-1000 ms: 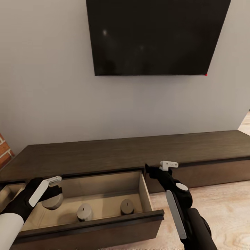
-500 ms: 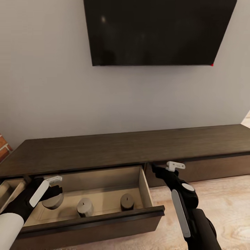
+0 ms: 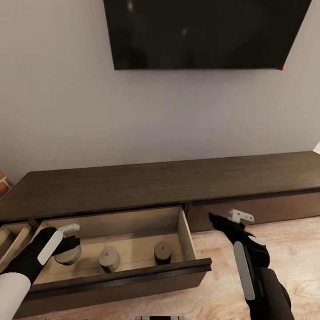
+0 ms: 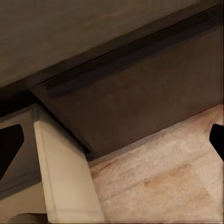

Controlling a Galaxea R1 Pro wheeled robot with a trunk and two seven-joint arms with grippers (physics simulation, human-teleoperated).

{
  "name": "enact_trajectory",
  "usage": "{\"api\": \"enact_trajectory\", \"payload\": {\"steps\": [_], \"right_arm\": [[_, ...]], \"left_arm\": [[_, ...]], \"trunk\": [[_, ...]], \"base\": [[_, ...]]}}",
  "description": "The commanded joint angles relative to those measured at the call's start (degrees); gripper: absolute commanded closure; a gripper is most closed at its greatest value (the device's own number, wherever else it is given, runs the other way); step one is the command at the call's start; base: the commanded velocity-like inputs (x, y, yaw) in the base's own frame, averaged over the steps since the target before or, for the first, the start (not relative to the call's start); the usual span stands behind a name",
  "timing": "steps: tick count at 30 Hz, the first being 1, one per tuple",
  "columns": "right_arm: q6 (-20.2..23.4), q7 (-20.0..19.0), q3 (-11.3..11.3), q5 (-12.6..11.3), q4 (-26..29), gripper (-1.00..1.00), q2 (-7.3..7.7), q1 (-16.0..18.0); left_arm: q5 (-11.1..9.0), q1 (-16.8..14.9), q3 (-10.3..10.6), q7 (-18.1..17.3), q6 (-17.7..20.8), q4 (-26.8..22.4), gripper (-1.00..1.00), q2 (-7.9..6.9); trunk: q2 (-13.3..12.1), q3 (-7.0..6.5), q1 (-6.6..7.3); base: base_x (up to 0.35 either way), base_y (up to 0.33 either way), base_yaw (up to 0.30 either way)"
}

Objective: Place each of the two pumpkins and all three candles from the living room inside a cabinet in the living room (use any cabinet), then make sure every cabinet is closed, and position the cauldron so it is next to a table in the living room.

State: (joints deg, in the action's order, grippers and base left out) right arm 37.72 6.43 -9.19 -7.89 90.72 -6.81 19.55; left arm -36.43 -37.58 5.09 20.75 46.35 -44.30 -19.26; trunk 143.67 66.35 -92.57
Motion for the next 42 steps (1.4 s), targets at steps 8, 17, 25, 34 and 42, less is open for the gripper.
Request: {"api": "enact_trajectory", "payload": {"steps": [8, 17, 25, 34, 42], "right_arm": [[1.7, -1.0, -1.7, -0.6, 0.1, -1.00, -0.03, 0.1], [1.8, -1.1, -1.8, -0.6, 0.1, -1.00, -0.04, 0.1], [1.8, -1.1, -1.9, -0.6, 0.1, -1.00, -0.04, 0.1], [1.8, -1.1, -1.9, -0.6, 0.1, -1.00, -0.05, 0.1], [1.8, -1.1, -1.8, -0.6, 0.1, -1.00, -0.10, 0.1]], "left_arm": [[-0.6, 0.0, 0.3, 0.5, -0.1, -0.4, 1.00, -0.08], [-0.6, 0.0, 0.3, 0.5, -0.1, -0.4, 1.00, -0.08], [-0.7, 0.0, 0.1, 0.7, -0.1, -0.1, -1.00, -0.08], [-0.7, 0.0, 0.1, 0.7, -0.1, -0.2, -1.00, -0.08], [-0.7, 0.0, 0.0, 0.7, 0.2, 0.0, -1.00, -0.08]], "trunk": [[0.1, 0.50, -0.04], [0.1, 0.50, -0.04], [0.1, 0.50, -0.04], [0.0, 0.28, -0.01], [-0.1, -1.49, 0.20]], "base": [[0.000, 0.000, 0.000], [0.000, 0.000, 0.000], [0.000, 0.000, 0.000], [0.000, 0.000, 0.000], [0.000, 0.000, 0.000]]}}
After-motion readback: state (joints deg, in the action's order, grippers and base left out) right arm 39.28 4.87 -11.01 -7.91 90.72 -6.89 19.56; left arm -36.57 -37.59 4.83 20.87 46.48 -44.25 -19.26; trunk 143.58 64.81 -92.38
